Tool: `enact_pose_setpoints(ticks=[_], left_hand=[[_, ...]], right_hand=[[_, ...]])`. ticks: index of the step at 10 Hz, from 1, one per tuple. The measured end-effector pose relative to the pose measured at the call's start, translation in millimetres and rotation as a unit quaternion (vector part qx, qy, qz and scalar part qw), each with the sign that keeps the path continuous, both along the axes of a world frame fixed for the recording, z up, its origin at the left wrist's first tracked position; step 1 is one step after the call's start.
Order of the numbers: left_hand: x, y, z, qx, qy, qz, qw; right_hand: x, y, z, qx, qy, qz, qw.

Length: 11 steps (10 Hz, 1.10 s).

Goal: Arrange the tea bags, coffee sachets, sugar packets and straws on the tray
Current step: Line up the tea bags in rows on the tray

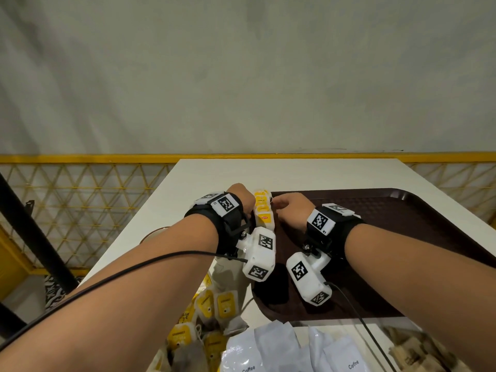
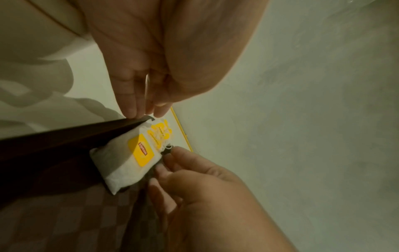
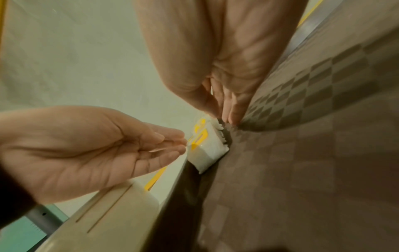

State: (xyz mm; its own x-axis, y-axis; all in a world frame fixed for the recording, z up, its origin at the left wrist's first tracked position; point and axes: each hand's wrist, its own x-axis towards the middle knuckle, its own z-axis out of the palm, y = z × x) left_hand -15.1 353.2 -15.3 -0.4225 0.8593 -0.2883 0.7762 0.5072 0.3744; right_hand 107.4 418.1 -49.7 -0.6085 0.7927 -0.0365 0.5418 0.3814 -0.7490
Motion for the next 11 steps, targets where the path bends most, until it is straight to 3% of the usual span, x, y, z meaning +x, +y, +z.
enact_pose_setpoints(ticks=[1, 2, 4, 5, 8, 9, 11], left_hand=[[-1.2, -2.3, 6.2, 0.034, 0.048, 0.002, 0.998], [-3.0, 6.1, 6.6, 0.013, 0.108, -0.037, 0.993], [-3.4, 17.7, -3.6, 0.046, 0.057, -0.011, 0.997], [-4.2, 15.0, -3.9, 0.015, 0.064, -0.052, 0.997], [-6.6, 15.3, 4.9, 0.011, 0.045, -0.007, 0.999], [-13.3, 28.0, -8.9, 0.126, -0.171, 0.138, 0.967], [-22.1, 33.9, -16.3, 0.135, -0.198, 0.126, 0.963]], right_hand=[[0.7, 1.1, -4.3, -0.002, -0.025, 0.009, 1.000], [1.0, 2.8, -7.9, -0.009, -0.025, 0.033, 0.999], [-0.1, 0.3, -8.7, -0.039, 0.014, 0.060, 0.997], [-0.8, 1.3, -12.2, -0.051, 0.050, 0.054, 0.996], [-10.4, 18.5, -26.8, -0.027, 0.085, 0.045, 0.995], [-10.3, 21.4, -27.6, -0.033, 0.065, 0.064, 0.995], [-13.5, 19.3, -26.1, -0.050, 0.063, 0.094, 0.992]])
